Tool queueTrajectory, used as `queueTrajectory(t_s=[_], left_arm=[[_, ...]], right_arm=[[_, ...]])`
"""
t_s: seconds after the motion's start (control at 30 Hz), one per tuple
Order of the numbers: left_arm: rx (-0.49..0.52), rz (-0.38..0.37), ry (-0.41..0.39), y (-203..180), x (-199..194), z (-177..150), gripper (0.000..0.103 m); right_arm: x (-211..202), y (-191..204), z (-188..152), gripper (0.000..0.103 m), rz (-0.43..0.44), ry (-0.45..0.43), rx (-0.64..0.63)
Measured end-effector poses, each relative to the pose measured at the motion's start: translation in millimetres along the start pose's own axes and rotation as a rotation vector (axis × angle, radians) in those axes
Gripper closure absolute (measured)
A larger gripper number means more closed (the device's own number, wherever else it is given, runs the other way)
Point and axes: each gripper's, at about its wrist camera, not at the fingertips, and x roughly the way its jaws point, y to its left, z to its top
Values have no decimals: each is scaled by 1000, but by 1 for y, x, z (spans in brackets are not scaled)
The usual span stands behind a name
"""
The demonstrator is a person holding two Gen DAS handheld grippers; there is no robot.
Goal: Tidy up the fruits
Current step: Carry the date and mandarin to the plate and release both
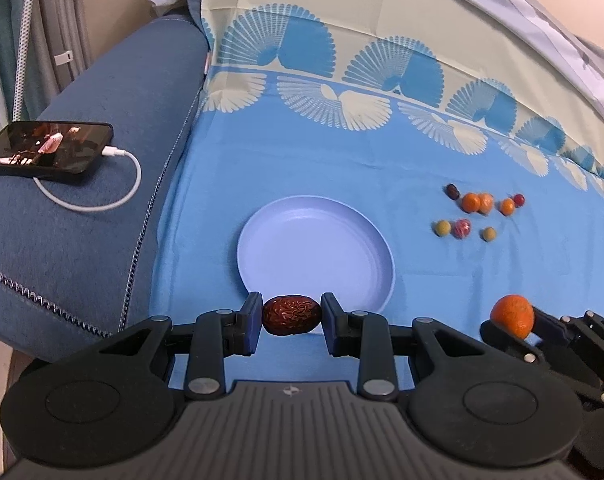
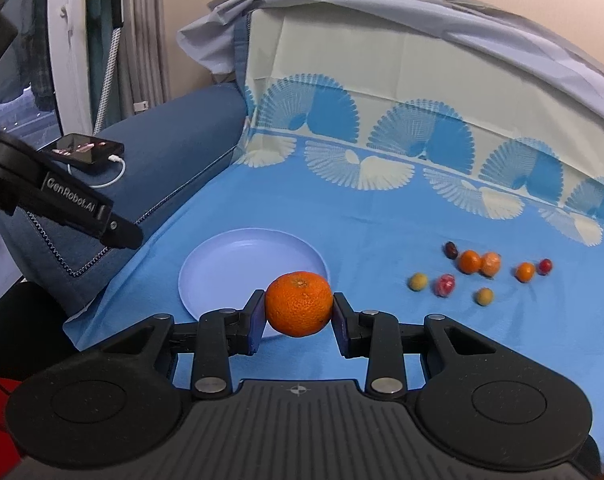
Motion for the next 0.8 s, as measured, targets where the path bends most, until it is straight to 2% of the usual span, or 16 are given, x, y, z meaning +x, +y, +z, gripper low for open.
queueTrajectory(t_s=[0.33,0.63,0.8], left_arm=[[24,-13,32,3,47,28,68],[57,-20,85,-1,116,50,69],[89,15,110,-1,152,60,69]], right_arm=[[68,12,13,67,56,69,-20],[130,22,25,67,84,142,-57],[164,29,27,67,87,193,-98]])
